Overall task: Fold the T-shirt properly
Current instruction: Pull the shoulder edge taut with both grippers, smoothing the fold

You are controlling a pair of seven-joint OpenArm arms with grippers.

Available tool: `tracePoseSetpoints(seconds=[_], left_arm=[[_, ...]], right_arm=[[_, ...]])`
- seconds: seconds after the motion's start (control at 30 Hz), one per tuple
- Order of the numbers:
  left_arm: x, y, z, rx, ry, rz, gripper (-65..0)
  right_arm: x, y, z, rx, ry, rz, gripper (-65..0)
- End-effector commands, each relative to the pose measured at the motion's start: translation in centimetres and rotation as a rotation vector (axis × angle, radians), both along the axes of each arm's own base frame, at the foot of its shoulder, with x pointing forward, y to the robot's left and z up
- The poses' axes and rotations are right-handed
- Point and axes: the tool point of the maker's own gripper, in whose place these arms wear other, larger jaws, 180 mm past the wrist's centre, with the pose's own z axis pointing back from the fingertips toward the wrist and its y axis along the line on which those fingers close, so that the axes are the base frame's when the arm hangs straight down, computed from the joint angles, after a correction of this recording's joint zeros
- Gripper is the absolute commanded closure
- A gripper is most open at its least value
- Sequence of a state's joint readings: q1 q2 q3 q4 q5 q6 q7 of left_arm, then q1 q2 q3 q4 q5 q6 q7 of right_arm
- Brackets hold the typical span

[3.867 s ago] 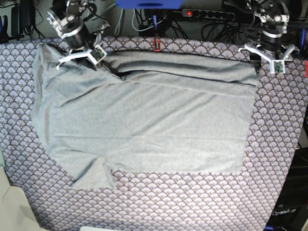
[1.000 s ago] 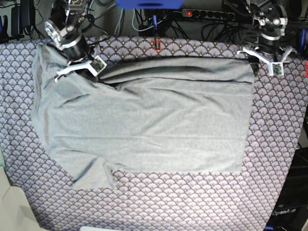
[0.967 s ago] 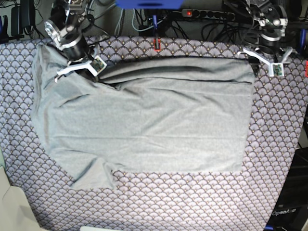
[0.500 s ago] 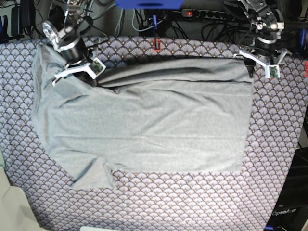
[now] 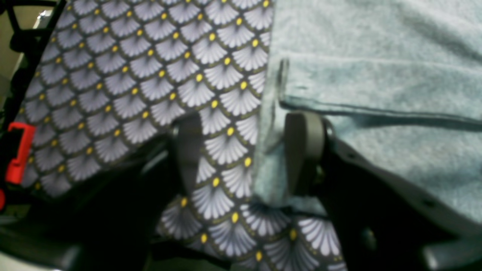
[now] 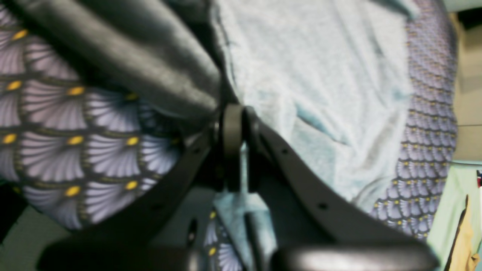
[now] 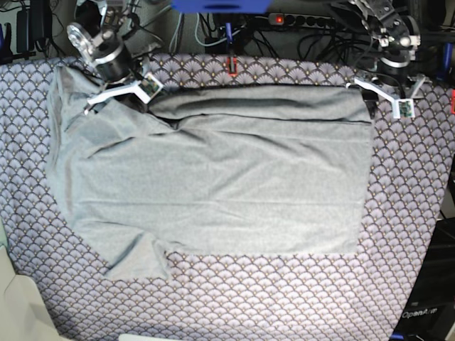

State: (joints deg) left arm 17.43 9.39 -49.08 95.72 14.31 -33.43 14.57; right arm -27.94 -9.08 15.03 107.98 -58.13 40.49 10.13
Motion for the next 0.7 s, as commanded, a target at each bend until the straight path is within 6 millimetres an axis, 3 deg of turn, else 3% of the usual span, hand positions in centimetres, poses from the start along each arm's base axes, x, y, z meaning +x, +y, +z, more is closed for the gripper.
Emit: tracePoseSetpoints(seconds=[0.0,0.13,0.23,0.37,0.67], left_arm=[[0.5,0.4,1.2,0.017,-0.043,-0.001,-33.5],[0.6,0.3,1.2,0.017,-0.044,-0.003,-33.7],[0.6,0.6,1.3,0.026,-0.044,-0.006,-33.7],[0.7,0.7,1.7,0.032,-0.053,-0.006,-33.7],[0.9,0.5,1.8,0.031,-0.058,-0.010,-33.8]], right_arm=[[0.6,0.2,0.9,0.013,-0.040,0.004,0.0],[0.4,0.1,0.5,0.015,-0.026,0.001,0.0],[-1.0,0.2,-0.2,0.026,0.007,-0.002,0.0],[-1.9,1.0,0.0,0.122,0.007,-0.024,0.0],[-1.6,1.4,0.7,0.194,-0.018,-0.048,0.0]])
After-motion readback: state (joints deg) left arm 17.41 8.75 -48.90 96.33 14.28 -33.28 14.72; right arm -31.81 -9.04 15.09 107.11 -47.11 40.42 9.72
